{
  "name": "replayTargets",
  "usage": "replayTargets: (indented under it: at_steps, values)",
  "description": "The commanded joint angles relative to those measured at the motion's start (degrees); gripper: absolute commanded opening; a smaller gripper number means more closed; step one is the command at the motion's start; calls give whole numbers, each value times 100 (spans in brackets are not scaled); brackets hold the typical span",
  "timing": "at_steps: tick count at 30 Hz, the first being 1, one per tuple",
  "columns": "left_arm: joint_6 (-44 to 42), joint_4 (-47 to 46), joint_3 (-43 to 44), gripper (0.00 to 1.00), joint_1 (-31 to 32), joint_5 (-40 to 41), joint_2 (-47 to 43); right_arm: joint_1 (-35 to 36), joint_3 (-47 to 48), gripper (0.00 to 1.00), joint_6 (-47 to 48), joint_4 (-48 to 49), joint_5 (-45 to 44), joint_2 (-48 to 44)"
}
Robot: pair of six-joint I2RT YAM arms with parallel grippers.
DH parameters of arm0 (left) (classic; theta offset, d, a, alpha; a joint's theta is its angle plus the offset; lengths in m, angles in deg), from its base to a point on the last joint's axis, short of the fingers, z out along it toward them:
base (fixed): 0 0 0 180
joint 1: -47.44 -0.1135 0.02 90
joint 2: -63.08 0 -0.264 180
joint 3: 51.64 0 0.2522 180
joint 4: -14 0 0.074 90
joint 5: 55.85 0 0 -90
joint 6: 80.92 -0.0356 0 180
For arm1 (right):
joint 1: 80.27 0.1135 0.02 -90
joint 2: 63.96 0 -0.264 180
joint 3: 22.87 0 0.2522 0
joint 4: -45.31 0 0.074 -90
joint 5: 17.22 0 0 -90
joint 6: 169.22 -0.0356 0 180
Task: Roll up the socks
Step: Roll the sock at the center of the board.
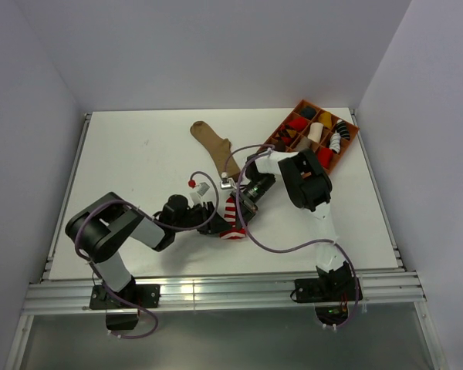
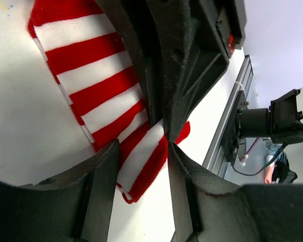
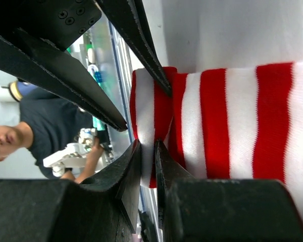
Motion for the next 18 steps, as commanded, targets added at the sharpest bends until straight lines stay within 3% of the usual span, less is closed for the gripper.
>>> replayTargets:
  at_steps: [1, 6, 13, 18]
  values:
    - [2, -484, 135, 49, 75, -277, 99, -121, 182, 10, 167, -305, 263, 83]
    - [81, -476, 206, 47, 101, -348, 178, -226, 156, 10, 18, -244, 254, 119]
    - [-121, 42, 390, 45, 285, -295, 108, -270, -117, 9, -1027, 792, -53, -189]
    - [-279, 411, 557, 44, 409, -199, 117, -270, -178, 9, -1239, 961, -159, -224]
